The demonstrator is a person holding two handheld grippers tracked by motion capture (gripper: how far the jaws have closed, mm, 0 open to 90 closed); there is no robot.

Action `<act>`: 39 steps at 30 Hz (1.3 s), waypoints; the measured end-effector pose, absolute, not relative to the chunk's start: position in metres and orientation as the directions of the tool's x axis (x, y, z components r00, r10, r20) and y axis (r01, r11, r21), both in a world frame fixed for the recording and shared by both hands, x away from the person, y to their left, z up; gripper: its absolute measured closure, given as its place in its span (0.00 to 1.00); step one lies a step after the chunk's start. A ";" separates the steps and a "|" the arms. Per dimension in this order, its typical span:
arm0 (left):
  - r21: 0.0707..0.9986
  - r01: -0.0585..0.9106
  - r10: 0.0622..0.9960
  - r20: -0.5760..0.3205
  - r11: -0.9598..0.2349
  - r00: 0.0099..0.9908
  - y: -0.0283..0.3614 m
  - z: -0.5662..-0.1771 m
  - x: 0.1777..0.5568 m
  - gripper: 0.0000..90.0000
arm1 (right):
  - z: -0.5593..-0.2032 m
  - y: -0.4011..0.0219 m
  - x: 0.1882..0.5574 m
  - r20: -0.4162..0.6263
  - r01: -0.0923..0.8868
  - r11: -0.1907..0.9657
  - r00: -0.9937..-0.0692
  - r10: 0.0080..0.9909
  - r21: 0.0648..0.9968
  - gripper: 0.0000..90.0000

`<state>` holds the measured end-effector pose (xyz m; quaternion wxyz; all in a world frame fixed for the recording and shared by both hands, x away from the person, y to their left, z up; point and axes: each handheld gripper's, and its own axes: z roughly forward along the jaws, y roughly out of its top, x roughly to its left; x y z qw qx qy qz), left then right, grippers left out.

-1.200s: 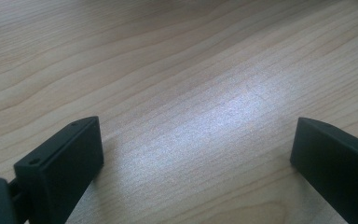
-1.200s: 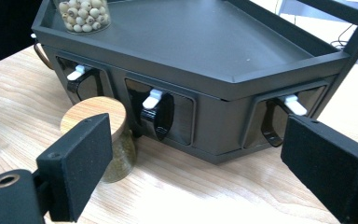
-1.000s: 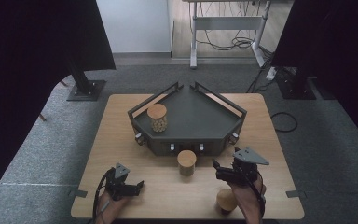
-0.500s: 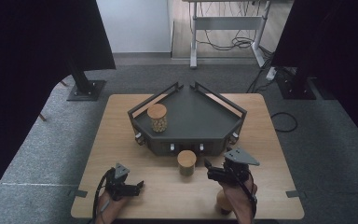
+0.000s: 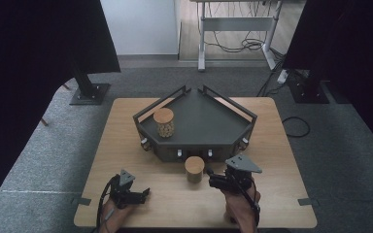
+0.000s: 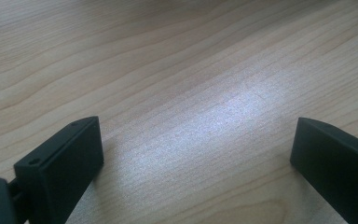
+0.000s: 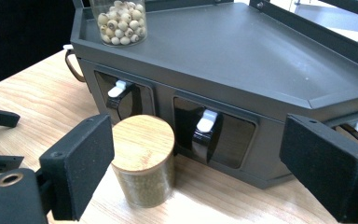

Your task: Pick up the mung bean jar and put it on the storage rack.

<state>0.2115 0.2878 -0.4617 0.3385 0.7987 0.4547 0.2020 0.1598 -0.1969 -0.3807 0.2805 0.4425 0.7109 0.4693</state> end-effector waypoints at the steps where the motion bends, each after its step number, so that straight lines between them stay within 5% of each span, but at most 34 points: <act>1: 0.724 0.590 0.863 0.015 -0.358 0.505 0.288 -0.462 0.211 0.02 | -0.381 -0.196 0.160 0.016 0.363 0.168 -0.453 0.891 0.917 0.10; 39: 0.724 0.590 0.863 0.015 -0.358 0.505 0.288 -0.462 0.212 0.02 | -0.407 -0.139 0.168 -0.019 0.357 0.207 -0.465 0.885 0.911 0.13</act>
